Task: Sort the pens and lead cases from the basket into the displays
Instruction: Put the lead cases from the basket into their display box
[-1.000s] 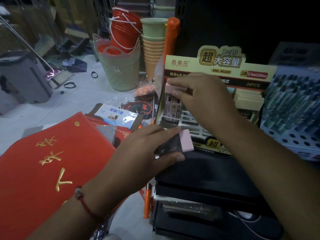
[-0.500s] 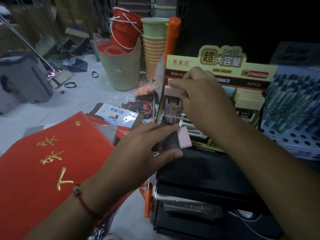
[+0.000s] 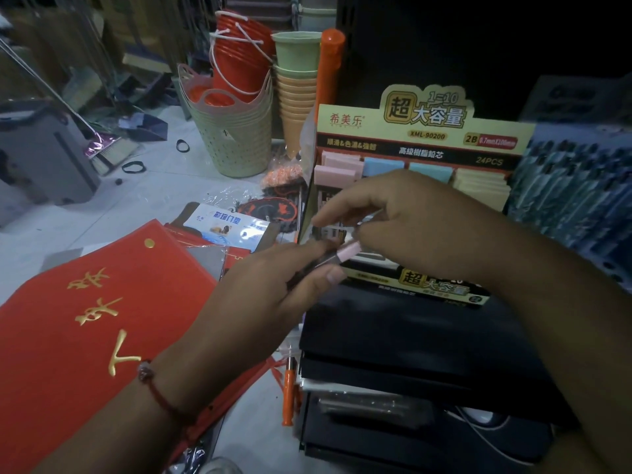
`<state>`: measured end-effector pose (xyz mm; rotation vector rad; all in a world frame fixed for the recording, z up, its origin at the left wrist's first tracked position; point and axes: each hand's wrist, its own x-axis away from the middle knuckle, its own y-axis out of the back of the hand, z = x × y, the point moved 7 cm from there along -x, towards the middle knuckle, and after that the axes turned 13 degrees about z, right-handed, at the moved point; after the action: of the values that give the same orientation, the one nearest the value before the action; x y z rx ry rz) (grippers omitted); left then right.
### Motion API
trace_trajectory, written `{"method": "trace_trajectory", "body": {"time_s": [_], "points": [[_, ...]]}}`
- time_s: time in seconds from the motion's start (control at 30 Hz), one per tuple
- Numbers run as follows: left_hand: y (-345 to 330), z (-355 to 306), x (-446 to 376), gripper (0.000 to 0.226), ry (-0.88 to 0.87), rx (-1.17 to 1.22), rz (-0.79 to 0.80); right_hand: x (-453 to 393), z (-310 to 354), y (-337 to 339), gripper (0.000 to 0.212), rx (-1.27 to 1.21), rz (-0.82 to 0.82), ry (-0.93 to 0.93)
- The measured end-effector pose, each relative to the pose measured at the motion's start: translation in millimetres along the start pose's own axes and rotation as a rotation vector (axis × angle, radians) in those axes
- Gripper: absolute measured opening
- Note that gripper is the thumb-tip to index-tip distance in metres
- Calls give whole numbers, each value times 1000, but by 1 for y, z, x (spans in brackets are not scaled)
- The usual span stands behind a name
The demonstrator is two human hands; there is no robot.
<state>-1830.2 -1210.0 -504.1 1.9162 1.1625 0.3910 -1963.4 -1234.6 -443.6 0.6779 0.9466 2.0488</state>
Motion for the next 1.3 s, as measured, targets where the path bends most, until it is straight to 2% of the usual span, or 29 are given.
{"method": "trace_trajectory", "body": {"time_s": [0.13, 0.23, 0.37, 0.5, 0.77, 1.03, 1.2, 1.3], "points": [[5, 1, 2, 20, -5, 90, -77, 1, 0, -1, 33, -81, 48, 47], [7, 3, 2, 22, -7, 125, -137, -2, -1, -6, 19, -78, 48, 56], [13, 3, 3, 32, 25, 104, -208, -2, -2, -4, 15, -177, 2, 67], [17, 2, 4, 23, 37, 126, -254, -1, -4, -2, 15, -210, -14, 68], [14, 4, 5, 30, 64, 28, -179, 5, -8, 10, 28, -249, -140, 31], [6, 8, 5, 39, 148, -285, -67, 15, -12, 35, 18, -188, -497, 28], [0, 3, 4, 45, 139, -385, -19, 14, -9, 35, 16, -86, -636, 47], [-4, -6, 7, 45, 121, -454, -11, 5, -7, 27, 18, 6, -638, 42]]}}
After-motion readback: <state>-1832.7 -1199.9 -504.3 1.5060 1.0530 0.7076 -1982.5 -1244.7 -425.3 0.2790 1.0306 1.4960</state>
